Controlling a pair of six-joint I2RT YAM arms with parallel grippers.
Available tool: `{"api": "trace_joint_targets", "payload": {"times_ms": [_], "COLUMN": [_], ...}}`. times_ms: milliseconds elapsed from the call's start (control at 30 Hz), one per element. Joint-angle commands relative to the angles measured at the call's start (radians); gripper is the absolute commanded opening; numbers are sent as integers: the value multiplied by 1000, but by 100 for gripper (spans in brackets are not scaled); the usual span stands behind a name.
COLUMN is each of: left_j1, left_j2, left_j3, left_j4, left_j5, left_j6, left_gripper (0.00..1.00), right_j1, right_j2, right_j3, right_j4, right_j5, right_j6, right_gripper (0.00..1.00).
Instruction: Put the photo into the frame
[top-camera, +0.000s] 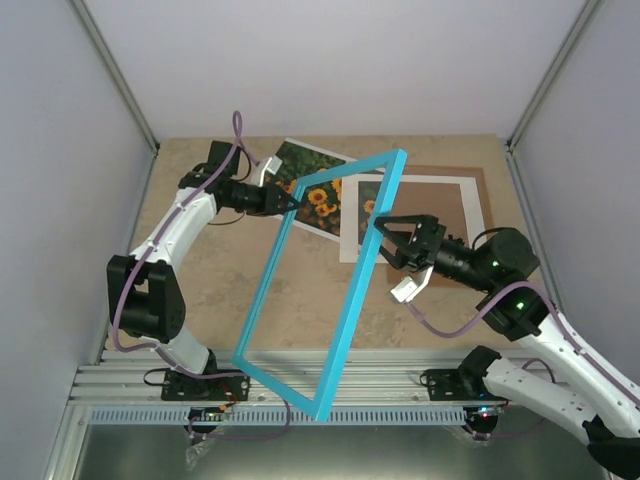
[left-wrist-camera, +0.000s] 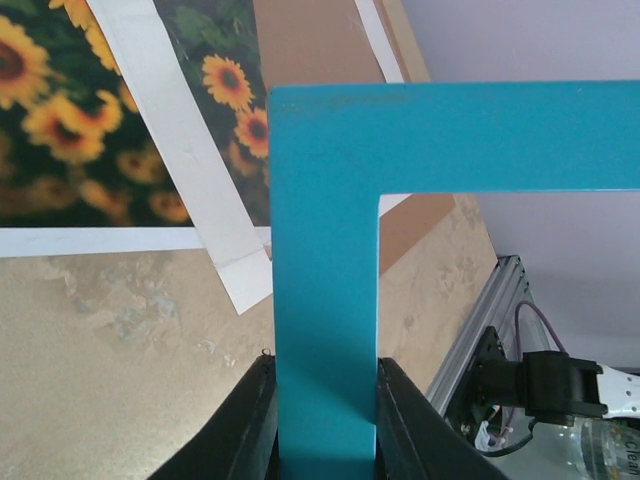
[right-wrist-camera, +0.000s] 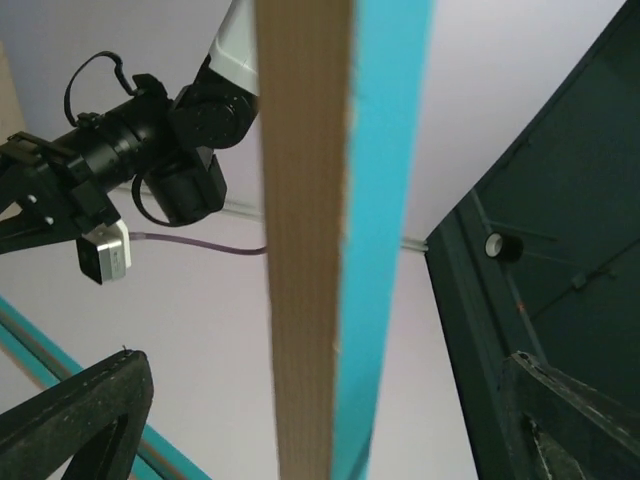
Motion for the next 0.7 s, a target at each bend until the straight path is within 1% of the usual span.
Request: {"api": "trace_joint_targets", "payload": {"times_ms": [0,133,267,467,533,567,633,667], "left_j1": [-4,-8,-11,-11,-11,-11,-10,-9], "left_j2": [1,1,1,-4,-9,-12,-22,-29], "left_j3": [-18,-31,-47,-68,-65,-57,-21,-1], "left_j4": [-1,9,19,47,55,55,40,33], "left_j5": [101,108,110,108,100,95,71,52], "left_j6": [-64,-73,-81,-116,-121,-122,-107,-102], "left_gripper": [0,0,0,1,18,29,58,68], "right_j1": [78,126,163,180,182,183,185,185], "right_j2": [17,40,54,72,67,62,57,56], "right_j3": [-47,-82,-108,-124,-123,-123,-127,-127], "right_j4": [147,284,364,450,447,442,437,437], "right_j5": [119,148,165,193,194,195,213,231], "right_j6": [-87,-101,-138,-159,-148,-140,-124,-108], "right_gripper": [91,74,58,24,10,5,1,1]}}
